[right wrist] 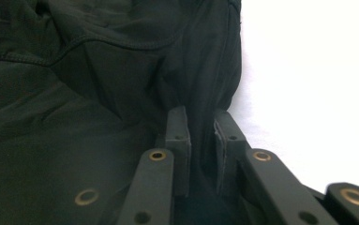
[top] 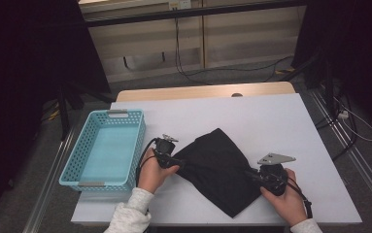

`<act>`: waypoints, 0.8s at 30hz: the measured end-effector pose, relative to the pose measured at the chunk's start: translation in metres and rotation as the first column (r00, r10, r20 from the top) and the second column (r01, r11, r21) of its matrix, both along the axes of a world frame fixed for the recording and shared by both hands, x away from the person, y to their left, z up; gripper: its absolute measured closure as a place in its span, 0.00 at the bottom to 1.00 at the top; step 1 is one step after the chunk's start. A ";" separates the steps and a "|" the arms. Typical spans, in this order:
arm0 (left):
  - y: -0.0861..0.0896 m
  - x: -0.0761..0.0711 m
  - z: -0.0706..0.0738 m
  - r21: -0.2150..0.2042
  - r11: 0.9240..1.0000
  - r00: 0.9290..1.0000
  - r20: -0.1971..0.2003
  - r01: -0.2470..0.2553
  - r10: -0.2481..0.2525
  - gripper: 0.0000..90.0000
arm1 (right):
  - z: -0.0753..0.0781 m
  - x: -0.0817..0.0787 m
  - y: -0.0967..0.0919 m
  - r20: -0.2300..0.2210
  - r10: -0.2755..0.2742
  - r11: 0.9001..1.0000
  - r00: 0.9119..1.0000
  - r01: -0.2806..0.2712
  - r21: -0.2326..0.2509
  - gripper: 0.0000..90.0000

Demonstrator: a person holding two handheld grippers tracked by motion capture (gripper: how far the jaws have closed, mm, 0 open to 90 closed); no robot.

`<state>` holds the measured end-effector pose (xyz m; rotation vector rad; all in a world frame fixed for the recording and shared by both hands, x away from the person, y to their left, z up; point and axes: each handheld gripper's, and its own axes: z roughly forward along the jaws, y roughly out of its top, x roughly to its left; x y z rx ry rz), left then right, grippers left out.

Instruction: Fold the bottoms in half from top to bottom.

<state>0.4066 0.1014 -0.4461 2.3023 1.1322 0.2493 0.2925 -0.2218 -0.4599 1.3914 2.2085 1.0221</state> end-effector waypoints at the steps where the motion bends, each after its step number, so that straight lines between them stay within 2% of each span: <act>1: 0.000 0.000 0.001 0.002 1.000 1.000 -0.002 0.001 -0.001 0.35 | 0.000 0.000 0.000 0.000 0.000 1.000 1.000 0.000 0.000 0.87; 2: -0.001 -0.001 0.002 -0.002 1.000 1.000 -0.013 0.005 -0.005 0.42 | 0.000 0.000 0.000 0.000 0.000 1.000 1.000 0.000 0.000 0.87; 5: -0.002 -0.002 0.003 -0.002 1.000 1.000 -0.023 0.006 -0.006 0.48 | 0.000 0.000 0.000 0.000 0.001 1.000 1.000 -0.001 0.001 0.87; 8: -0.001 -0.002 0.005 -0.024 1.000 0.998 -0.062 0.002 -0.003 0.62 | 0.000 0.000 0.000 -0.001 0.001 1.000 1.000 -0.001 0.004 0.87; 9: -0.001 -0.002 0.005 -0.024 1.000 0.998 -0.062 0.002 -0.003 0.65 | 0.000 0.000 0.000 -0.001 0.001 1.000 1.000 -0.001 0.004 0.87; 10: -0.001 -0.002 0.006 -0.032 0.999 0.996 -0.084 0.005 -0.008 0.69 | 0.000 0.000 -0.001 -0.001 -0.001 1.000 1.000 0.001 0.007 0.87; 11: -0.001 -0.002 0.006 -0.032 0.999 0.996 -0.084 0.005 -0.008 0.72 | 0.000 0.000 0.000 -0.001 -0.002 1.000 1.000 0.002 0.007 0.87; 12: -0.001 -0.002 0.007 -0.035 0.999 0.995 -0.097 0.009 -0.012 0.72 | 0.000 0.000 0.000 -0.001 -0.002 1.000 1.000 0.002 0.007 0.87; 13: -0.001 -0.002 0.007 -0.067 0.998 0.989 -0.150 0.005 -0.015 0.84 | 0.000 0.000 0.000 -0.001 -0.003 1.000 1.000 0.003 0.004 0.87; 14: -0.001 -0.002 0.007 -0.062 0.998 0.987 -0.156 0.014 -0.024 0.86 | 0.000 0.000 0.000 0.000 -0.004 1.000 1.000 0.004 0.004 0.87; 16: -0.002 -0.002 0.008 -0.064 0.998 0.987 -0.161 0.010 -0.020 0.87 | 0.000 0.000 0.000 0.000 -0.004 1.000 1.000 0.004 0.003 0.87; 19: -0.001 0.000 0.009 -0.061 0.998 0.982 -0.187 0.021 -0.032 0.90 | 0.000 0.000 0.000 0.000 -0.004 1.000 1.000 0.004 0.006 0.87; 21: 0.000 0.001 0.010 -0.060 0.998 0.976 -0.216 0.020 -0.032 0.91 | 0.000 0.000 0.000 -0.001 -0.005 1.000 1.000 0.005 0.008 0.88; 24: 0.001 0.003 0.013 -0.045 0.999 0.973 -0.228 0.029 -0.039 0.92 | 0.000 0.001 -0.001 -0.006 -0.008 1.000 1.000 0.008 0.021 0.88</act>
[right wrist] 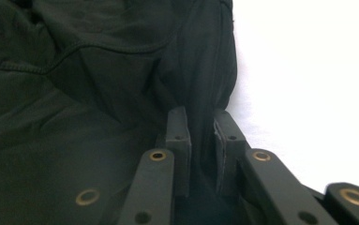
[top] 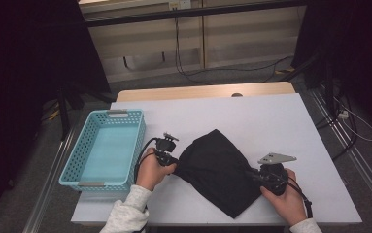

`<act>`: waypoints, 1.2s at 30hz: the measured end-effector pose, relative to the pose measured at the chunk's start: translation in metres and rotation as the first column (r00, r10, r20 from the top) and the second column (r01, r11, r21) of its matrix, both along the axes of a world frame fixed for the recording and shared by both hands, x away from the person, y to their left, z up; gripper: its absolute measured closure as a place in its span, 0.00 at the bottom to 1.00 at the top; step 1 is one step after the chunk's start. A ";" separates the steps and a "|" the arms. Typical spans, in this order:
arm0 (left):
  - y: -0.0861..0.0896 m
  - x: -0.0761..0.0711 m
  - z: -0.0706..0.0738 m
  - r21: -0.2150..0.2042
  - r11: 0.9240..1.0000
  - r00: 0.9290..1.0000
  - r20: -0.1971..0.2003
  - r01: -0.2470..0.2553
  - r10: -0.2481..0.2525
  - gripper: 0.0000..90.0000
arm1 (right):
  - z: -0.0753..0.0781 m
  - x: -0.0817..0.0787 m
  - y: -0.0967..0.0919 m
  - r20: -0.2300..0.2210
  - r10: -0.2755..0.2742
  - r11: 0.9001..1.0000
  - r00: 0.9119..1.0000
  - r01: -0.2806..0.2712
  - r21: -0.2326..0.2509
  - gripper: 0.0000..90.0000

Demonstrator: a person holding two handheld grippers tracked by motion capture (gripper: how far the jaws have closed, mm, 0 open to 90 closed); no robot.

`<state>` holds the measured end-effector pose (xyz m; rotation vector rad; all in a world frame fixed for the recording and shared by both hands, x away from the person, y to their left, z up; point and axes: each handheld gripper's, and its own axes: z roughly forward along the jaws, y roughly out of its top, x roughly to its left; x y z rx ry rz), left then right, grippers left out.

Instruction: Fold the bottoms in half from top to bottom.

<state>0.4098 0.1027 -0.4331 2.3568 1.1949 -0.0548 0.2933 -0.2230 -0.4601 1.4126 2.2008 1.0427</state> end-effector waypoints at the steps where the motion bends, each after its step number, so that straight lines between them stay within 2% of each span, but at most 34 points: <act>1: 0.000 0.001 0.001 0.005 1.000 1.000 0.001 -0.003 0.003 0.92 | 0.000 0.000 0.000 0.000 0.004 1.000 1.000 -0.004 -0.001 0.88; 6: 0.003 0.006 0.010 0.025 1.000 1.000 -0.028 0.008 -0.007 0.94 | 0.001 0.002 -0.001 -0.013 0.009 1.000 1.000 -0.008 0.025 0.88; 11: 0.005 0.016 0.026 0.075 0.997 0.999 -0.024 0.023 -0.021 0.94 | 0.004 0.004 0.003 -0.022 0.028 0.998 0.999 -0.027 0.054 0.89; 15: 0.007 0.023 0.034 0.090 0.996 0.999 -0.023 0.025 -0.023 0.94 | 0.007 0.005 0.008 -0.014 0.031 0.997 0.999 -0.030 0.071 0.90; 24: 0.008 0.036 0.056 0.131 0.990 0.999 -0.014 0.043 -0.041 0.94 | 0.013 0.005 0.021 0.016 0.040 0.996 0.999 -0.041 0.073 0.90; 26: 0.007 0.040 0.065 0.149 0.988 0.999 -0.014 0.050 -0.048 0.94 | 0.014 0.006 0.026 0.024 0.047 0.997 0.999 -0.048 0.068 0.90; 28: 0.007 0.041 0.067 0.154 0.987 0.999 -0.013 0.051 -0.050 0.94 | 0.015 0.006 0.027 0.028 0.047 0.997 0.998 -0.049 0.064 0.90; 33: 0.003 0.050 0.083 0.211 0.975 0.997 -0.029 0.070 -0.066 0.95 | 0.019 0.006 0.034 0.048 0.054 0.996 0.997 -0.057 0.063 0.90; 36: 0.002 0.052 0.087 0.224 0.972 0.997 -0.034 0.076 -0.070 0.95 | 0.020 0.006 0.036 0.050 0.051 0.996 0.997 -0.055 0.071 0.90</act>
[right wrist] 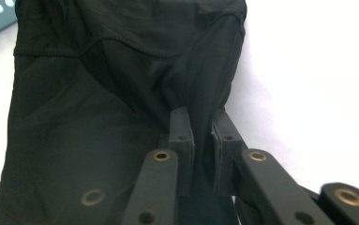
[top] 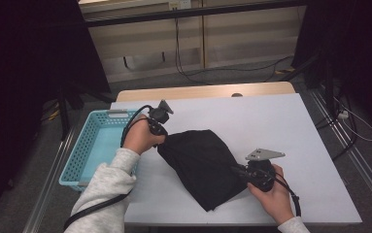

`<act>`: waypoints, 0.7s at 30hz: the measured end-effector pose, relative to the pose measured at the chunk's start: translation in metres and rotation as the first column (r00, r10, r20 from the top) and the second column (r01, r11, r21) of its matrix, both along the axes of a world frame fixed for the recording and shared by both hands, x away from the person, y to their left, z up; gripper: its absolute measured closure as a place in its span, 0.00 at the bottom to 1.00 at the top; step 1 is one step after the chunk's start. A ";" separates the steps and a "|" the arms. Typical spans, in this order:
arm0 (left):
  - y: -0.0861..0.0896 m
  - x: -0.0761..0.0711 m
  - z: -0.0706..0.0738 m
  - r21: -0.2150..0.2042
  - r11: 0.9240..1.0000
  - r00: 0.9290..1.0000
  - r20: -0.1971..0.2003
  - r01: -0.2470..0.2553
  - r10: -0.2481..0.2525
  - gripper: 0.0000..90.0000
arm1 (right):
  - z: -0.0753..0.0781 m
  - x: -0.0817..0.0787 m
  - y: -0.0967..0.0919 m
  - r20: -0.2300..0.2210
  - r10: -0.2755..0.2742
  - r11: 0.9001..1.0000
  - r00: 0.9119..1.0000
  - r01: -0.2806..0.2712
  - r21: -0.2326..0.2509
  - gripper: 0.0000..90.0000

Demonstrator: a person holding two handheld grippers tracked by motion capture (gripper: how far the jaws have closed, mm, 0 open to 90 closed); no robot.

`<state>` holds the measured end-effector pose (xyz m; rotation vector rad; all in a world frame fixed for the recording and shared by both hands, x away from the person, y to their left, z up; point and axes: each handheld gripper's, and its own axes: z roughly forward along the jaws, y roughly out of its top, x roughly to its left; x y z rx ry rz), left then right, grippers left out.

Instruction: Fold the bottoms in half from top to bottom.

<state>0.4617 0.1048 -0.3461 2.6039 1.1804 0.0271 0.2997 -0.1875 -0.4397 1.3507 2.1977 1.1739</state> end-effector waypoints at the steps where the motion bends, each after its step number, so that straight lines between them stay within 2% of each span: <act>1: -0.001 0.001 0.002 0.013 1.000 1.000 -0.001 0.002 -0.002 0.95 | 0.000 0.001 0.001 0.004 0.001 1.000 1.000 -0.001 0.000 0.90; 5: -0.002 0.005 0.012 0.022 1.000 1.000 -0.007 0.013 -0.013 0.95 | 0.002 0.002 0.004 0.016 0.004 1.000 1.000 -0.004 -0.017 0.90; 7: -0.002 0.006 0.017 0.021 1.000 1.000 -0.006 0.014 -0.014 0.95 | 0.003 0.002 0.004 0.019 0.001 1.000 1.000 0.000 -0.010 0.90; 10: -0.004 0.007 0.025 0.038 0.999 1.000 0.002 0.023 -0.023 0.95 | 0.007 0.003 0.004 0.026 -0.004 1.000 1.000 0.004 0.004 0.90; 11: -0.004 0.007 0.030 0.056 0.998 1.000 0.014 0.022 -0.023 0.95 | 0.009 0.004 0.005 0.033 -0.007 1.000 0.999 0.006 0.019 0.90; 13: -0.003 0.007 0.033 0.058 0.998 1.000 0.019 0.020 -0.021 0.95 | 0.010 0.004 0.006 0.038 -0.003 1.000 0.999 0.002 0.025 0.90; 21: 0.004 0.011 0.049 0.073 0.997 1.000 0.014 0.019 -0.020 0.95 | 0.015 0.006 0.016 0.055 0.013 1.000 0.998 -0.014 0.026 0.90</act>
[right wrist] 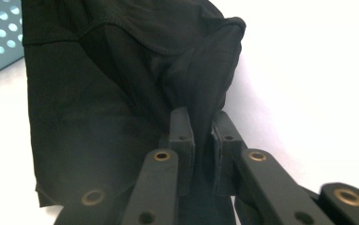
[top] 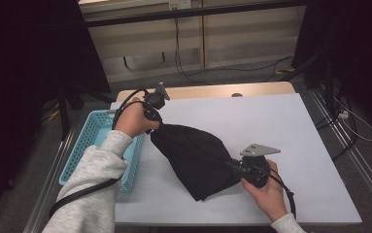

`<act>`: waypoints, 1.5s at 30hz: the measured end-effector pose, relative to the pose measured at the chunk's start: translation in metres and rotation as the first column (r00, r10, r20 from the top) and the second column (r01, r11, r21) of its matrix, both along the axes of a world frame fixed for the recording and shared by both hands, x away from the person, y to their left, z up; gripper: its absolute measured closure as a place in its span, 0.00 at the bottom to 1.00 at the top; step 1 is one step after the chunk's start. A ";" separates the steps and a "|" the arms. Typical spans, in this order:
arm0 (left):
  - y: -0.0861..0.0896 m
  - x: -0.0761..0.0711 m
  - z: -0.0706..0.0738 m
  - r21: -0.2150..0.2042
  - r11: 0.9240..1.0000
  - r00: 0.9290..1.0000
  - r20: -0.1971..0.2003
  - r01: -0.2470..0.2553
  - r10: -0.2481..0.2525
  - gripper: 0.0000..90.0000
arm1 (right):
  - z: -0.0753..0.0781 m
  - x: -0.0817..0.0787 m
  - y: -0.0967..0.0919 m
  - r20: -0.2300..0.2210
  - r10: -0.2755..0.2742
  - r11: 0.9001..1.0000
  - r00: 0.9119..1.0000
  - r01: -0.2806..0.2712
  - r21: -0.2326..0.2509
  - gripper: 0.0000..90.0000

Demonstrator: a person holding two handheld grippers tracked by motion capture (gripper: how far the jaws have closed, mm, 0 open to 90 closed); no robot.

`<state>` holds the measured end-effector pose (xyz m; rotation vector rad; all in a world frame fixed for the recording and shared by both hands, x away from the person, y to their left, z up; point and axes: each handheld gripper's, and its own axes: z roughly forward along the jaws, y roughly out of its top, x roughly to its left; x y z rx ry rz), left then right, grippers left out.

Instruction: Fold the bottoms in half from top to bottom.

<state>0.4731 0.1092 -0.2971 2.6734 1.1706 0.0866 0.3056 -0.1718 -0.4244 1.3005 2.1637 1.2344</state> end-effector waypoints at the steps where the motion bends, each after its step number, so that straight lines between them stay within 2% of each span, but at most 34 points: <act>1: 0.001 0.000 0.002 -0.004 1.000 1.000 0.003 -0.004 0.004 0.95 | 0.001 0.000 0.001 0.007 0.002 1.000 1.000 -0.002 0.005 0.90; 8: 0.007 0.003 0.017 -0.002 1.000 1.000 0.016 -0.008 0.008 0.95 | 0.007 0.002 0.007 0.033 0.007 1.000 0.999 -0.008 0.030 0.90; 16: 0.008 0.004 0.035 0.036 0.999 0.999 0.038 -0.005 0.004 0.95 | 0.014 0.002 0.013 0.065 0.019 0.999 0.998 -0.022 0.050 0.90; 22: 0.012 0.004 0.054 0.041 0.999 0.998 0.061 -0.015 0.012 0.95 | 0.021 0.004 0.020 0.088 0.026 0.996 0.996 -0.033 0.077 0.90; 34: 0.018 0.006 0.076 0.070 0.997 0.999 0.046 -0.021 0.018 0.95 | 0.025 0.007 0.031 0.114 0.042 0.994 0.993 -0.053 0.100 0.90; 38: 0.021 0.007 0.087 0.082 0.996 0.998 0.061 -0.028 0.023 0.95 | 0.028 0.008 0.037 0.133 0.045 0.992 0.990 -0.061 0.115 0.90; 45: 0.023 0.008 0.096 0.088 0.995 0.997 0.073 -0.035 0.029 0.95 | 0.031 0.011 0.043 0.150 0.050 0.989 0.987 -0.069 0.127 0.90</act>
